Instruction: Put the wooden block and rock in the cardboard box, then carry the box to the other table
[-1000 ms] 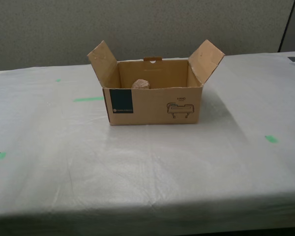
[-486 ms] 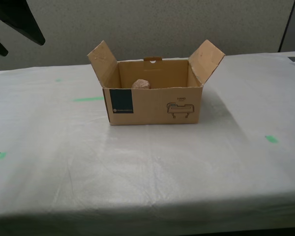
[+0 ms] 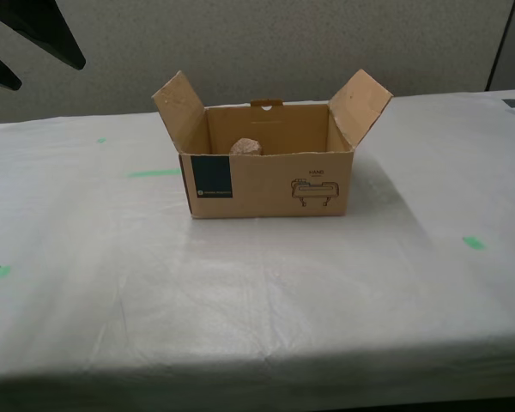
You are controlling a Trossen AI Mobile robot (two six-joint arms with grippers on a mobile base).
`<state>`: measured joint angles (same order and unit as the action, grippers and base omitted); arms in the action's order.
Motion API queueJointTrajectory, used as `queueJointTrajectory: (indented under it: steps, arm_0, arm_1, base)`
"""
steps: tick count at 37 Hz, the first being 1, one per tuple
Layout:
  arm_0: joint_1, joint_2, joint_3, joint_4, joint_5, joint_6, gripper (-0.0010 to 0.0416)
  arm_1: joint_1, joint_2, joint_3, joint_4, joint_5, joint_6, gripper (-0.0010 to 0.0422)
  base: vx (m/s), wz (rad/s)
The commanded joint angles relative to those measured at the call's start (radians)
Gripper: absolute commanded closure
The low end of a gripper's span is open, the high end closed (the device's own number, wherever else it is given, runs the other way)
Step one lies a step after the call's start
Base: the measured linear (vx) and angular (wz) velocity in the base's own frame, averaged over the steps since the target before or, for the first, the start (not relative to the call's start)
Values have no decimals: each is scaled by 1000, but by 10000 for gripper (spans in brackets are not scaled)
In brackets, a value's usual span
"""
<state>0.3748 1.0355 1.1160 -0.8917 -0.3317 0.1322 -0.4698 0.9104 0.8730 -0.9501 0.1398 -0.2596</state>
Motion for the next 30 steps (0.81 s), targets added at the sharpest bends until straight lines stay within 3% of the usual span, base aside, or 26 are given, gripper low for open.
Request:
queueJointTrajectory:
  steps: [1, 30]
  arm_0:
    - [0, 0, 0, 1, 1, -1, 12]
    - [0, 0, 0, 1, 1, -1, 12]
  arm_1:
    - [0, 0, 0, 1, -1, -2, 14]
    - [-1, 0, 0, 1, -1, -2, 14]
  base:
    - [0, 0]
    - [0, 0]
